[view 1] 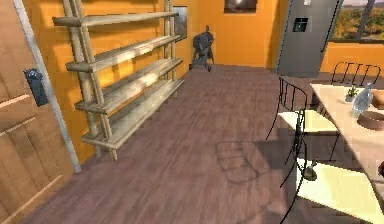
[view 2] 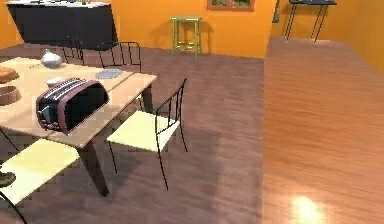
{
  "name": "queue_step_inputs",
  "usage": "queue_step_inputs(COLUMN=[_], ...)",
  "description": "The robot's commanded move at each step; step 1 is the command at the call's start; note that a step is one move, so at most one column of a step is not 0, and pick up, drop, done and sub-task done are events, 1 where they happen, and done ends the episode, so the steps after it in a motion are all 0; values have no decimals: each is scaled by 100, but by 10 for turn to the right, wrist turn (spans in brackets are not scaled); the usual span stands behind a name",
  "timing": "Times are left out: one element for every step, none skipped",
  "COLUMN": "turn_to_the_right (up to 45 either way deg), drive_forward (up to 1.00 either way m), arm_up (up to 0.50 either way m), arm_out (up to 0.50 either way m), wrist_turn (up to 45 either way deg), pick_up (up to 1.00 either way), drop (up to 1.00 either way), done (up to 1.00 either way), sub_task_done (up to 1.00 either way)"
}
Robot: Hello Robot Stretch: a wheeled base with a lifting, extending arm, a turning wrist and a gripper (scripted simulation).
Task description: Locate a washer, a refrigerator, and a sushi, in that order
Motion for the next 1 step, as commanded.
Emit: queue_step_inputs(turn_to_the_right=[0], drive_forward=[85], arm_up=[0], arm_out=[0], wrist_turn=[0], pick_up=[0], drop=[0], done=[0], sub_task_done=[0])
